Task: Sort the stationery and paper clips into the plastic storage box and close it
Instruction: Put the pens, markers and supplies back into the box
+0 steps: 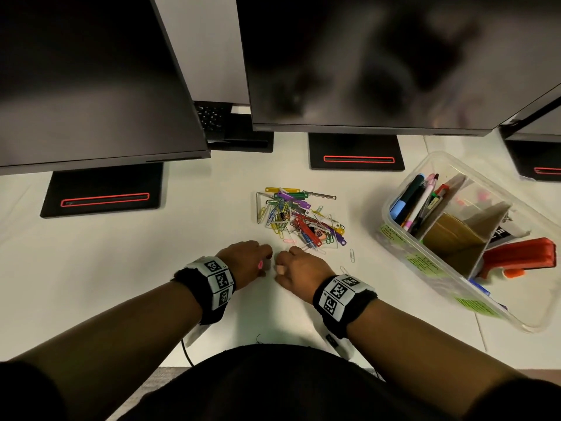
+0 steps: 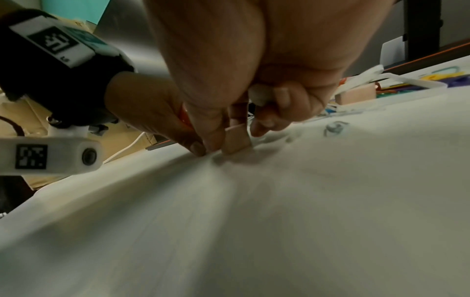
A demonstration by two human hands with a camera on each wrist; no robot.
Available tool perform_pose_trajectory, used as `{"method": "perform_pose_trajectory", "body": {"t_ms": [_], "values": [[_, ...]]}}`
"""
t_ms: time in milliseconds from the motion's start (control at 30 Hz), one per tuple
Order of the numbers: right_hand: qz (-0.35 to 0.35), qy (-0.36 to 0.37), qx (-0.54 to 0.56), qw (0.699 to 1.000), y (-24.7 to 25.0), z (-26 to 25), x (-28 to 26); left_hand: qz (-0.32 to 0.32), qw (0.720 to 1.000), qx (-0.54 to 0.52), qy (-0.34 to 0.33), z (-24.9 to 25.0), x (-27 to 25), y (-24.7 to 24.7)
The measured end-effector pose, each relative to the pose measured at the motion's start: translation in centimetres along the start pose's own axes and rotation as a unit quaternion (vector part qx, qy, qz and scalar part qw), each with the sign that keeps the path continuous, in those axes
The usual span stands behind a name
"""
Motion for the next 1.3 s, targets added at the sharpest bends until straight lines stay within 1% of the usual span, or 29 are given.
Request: {"method": "perform_pose_trajectory", "body": {"t_ms": [100,167,267,300,367,400,467,533,600,633,700,767,867,967,1033,1100,1200,1233,1300], "values": [[0.016,-0.021,0.030,0.999,0.4,0.7,-0.7,0.000,1.000,-0.003,0.002,0.2,0.1,0.0],[0.053,-0.054,0.080,0.994,1.7,2.0,-1.8,0.012,1.000,-0.016,0.003,0.5,0.3,0.7],[0.124,-0.129,0.161,0.971,4.8,5.0,-4.3,0.088,0.995,-0.051,-0.012,2.5,0.3,3.8],[0.143,-0.153,0.183,0.961,5.8,6.0,-5.3,0.113,0.991,-0.062,-0.027,3.7,0.3,5.0],[0.171,-0.182,0.214,0.944,7.8,7.8,-7.2,0.149,0.983,-0.087,-0.063,6.7,0.1,7.2],[0.187,-0.187,0.225,0.938,8.9,8.4,-8.1,0.157,0.979,-0.107,-0.076,8.0,0.0,8.0],[0.229,-0.202,0.242,0.921,11.1,10.1,-10.2,0.157,0.972,-0.152,-0.093,11.1,0.0,8.9],[0.274,-0.225,0.269,0.895,13.0,12.4,-12.6,0.138,0.964,-0.201,-0.104,14.3,0.3,9.0],[0.317,-0.263,0.275,0.869,14.0,15.1,-14.7,0.110,0.952,-0.259,-0.117,17.3,0.6,8.6],[0.327,-0.287,0.265,0.860,14.1,16.5,-15.7,0.103,0.950,-0.269,-0.125,18.9,1.0,8.4],[0.304,-0.323,0.242,0.863,13.8,18.8,-16.8,0.097,0.948,-0.269,-0.142,21.9,1.8,7.9],[0.270,-0.342,0.211,0.875,13.4,20.1,-17.3,0.084,0.947,-0.266,-0.159,24.5,2.6,7.2],[0.240,-0.354,0.191,0.883,12.9,21.2,-17.8,0.065,0.955,-0.229,-0.175,28.0,4.1,5.8],[0.207,-0.357,0.181,0.893,12.1,21.8,-17.8,0.052,0.967,-0.179,-0.177,30.0,5.5,4.8],[0.194,-0.364,0.170,0.895,11.8,22.2,-18.0,0.037,0.970,-0.162,-0.175,30.4,5.8,4.3],[0.196,-0.372,0.179,0.890,12.0,22.4,-18.4,0.018,0.969,-0.173,-0.177,30.2,6.1,3.9],[0.191,-0.371,0.177,0.891,12.6,22.1,-18.2,-0.017,0.953,-0.245,-0.178,29.2,5.8,3.7],[0.190,-0.371,0.173,0.893,12.8,22.0,-18.1,-0.019,0.948,-0.265,-0.177,28.8,5.6,3.9],[0.195,-0.365,0.171,0.894,13.3,21.3,-17.7,-0.003,0.935,-0.307,-0.179,27.3,5.3,5.1]]}}
Point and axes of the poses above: each hand's wrist, its own x-axis towards the middle knuckle, its own y-axis out of the back of the hand, z = x × y, the point moved 8 cm from there along x, towards the middle knuckle, and after that the axes turned 12 degrees about -x, right-handed, at the moved point
